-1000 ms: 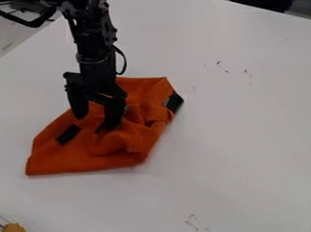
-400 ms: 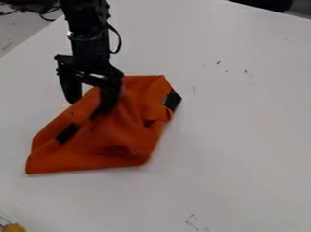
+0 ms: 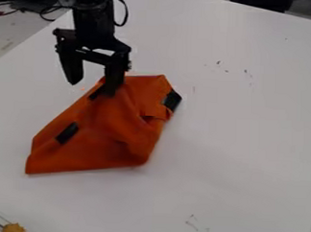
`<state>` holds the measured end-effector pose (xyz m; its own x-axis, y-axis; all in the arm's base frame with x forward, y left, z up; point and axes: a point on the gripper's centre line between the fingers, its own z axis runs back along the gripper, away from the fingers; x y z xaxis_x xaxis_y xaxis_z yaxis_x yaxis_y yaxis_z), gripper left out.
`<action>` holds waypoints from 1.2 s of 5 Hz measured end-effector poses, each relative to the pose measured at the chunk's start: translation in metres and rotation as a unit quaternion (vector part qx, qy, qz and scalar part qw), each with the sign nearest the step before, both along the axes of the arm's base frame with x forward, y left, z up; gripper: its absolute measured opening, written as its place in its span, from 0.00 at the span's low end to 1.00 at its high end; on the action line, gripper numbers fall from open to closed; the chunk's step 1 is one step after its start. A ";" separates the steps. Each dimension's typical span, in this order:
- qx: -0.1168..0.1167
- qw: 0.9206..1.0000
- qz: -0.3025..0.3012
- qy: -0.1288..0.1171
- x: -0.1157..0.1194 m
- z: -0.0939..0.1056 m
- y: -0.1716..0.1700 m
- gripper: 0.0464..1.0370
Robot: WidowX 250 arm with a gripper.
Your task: Grab the cloth and move it to the left
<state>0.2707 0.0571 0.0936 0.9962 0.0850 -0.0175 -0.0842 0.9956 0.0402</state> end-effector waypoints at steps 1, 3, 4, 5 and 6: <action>-0.027 1.000 0.014 -0.005 -0.006 0.022 -0.022 0.96; -0.054 0.997 0.044 -0.033 -0.029 0.030 -0.070 0.96; -0.057 0.996 0.060 -0.022 -0.041 0.027 -0.085 0.96; -0.059 0.995 0.079 -0.005 -0.068 0.021 -0.099 0.96; -0.050 0.994 0.096 0.002 -0.086 0.019 -0.108 0.96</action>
<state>0.1843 -0.0510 0.1127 0.9618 0.2709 -0.0401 -0.2729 0.9603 -0.0581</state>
